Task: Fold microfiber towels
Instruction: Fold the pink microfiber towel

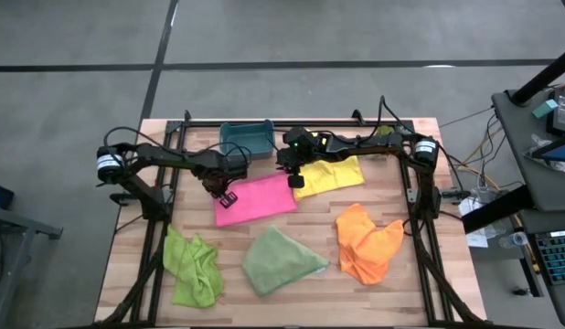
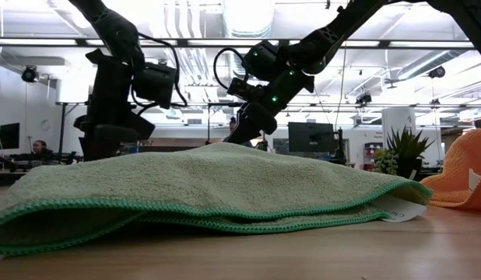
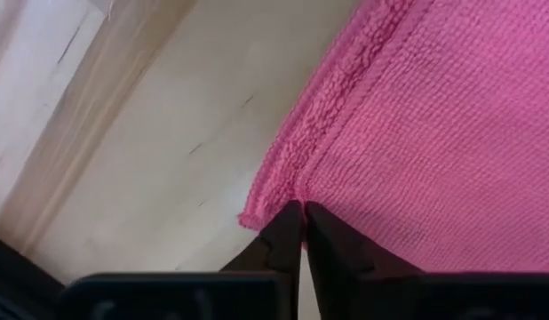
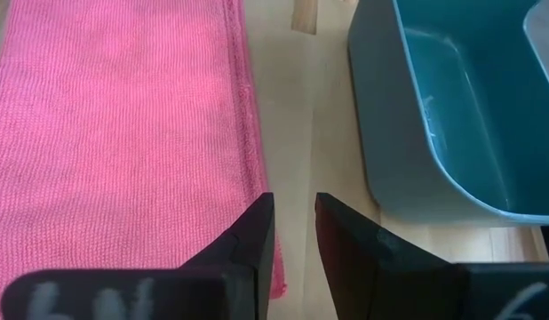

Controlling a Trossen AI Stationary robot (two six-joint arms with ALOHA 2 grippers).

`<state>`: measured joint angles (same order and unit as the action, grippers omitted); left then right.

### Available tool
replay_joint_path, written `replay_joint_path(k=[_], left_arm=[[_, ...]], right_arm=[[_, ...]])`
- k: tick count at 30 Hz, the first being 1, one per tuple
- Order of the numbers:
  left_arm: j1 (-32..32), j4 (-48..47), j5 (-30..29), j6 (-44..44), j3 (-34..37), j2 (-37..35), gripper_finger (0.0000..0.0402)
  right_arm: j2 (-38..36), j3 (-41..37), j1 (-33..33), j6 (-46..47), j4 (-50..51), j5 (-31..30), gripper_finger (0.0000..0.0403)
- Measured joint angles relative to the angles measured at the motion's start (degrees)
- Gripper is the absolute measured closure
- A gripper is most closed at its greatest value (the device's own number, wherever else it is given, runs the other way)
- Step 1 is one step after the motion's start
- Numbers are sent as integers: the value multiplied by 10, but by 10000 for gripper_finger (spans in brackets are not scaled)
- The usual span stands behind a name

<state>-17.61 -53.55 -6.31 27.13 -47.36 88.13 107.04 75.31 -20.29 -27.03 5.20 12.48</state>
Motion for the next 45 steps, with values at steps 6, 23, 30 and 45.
replay_joint_path(k=[6,23,30,45], left_arm=[[0,-48,-15,-10,-30,-20,401],[-4,-35,-178,10,-28,-38,401],[-7,11,-199,10,-12,-9,401],[-12,2,-219,-7,-11,24,402]], right_arm=[[0,0,0,0,0,0,329],[0,0,0,0,1,0,328],[0,0,0,53,11,0,314],[0,-3,1,150,115,2,253]])
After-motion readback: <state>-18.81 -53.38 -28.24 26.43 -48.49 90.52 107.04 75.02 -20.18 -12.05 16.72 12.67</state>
